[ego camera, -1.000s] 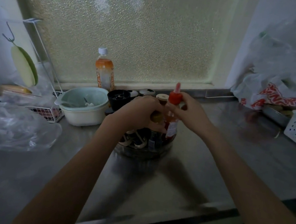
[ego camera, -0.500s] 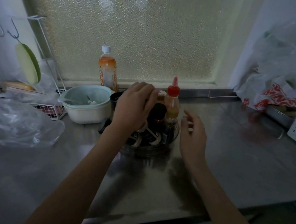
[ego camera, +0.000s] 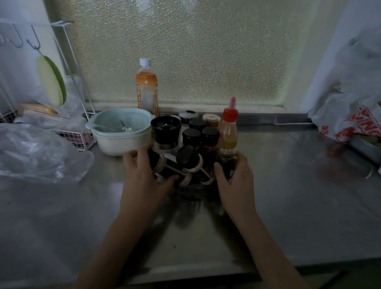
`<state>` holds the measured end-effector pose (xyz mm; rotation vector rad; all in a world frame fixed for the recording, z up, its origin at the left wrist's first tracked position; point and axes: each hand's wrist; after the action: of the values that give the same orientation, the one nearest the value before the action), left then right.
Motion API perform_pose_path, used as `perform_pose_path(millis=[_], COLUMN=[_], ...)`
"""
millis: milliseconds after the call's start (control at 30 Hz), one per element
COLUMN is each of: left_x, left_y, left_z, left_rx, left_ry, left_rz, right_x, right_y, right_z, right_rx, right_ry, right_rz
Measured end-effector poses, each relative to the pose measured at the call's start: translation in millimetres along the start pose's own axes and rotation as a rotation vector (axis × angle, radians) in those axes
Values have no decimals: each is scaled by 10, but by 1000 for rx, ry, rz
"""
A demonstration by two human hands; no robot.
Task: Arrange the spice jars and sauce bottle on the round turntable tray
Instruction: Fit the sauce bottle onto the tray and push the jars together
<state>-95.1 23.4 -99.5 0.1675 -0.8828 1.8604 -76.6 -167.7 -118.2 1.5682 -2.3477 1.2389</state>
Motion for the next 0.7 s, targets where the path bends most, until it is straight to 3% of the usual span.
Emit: perform_pose_path(millis=[233, 300, 567, 700], left_x=[-162, -234, -300, -292], left_y=[-245, -269, -301, -276], left_z=[52, 74, -17, -97], left_rx=[-99, -81, 35, 78], left_ry=[81, 97, 177, 51], left_rz=[-87, -135, -56, -66], right_x=[-12, -35, -35, -48], right_y=[164, 192, 221, 245], right_z=[-117, -146, -150, -149], right_rx=[88, 108, 109, 113], right_ry=[-9, -27, 0, 61], right_rz=[-111, -107, -83, -46])
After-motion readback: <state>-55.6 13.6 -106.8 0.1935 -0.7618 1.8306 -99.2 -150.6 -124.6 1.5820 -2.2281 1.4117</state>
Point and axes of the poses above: each hand's wrist, its own y-axis away from the middle knuckle, its own x-axis out of the back of the hand, z = x × y, and after that the axes turned 7 degrees about x, right-handed
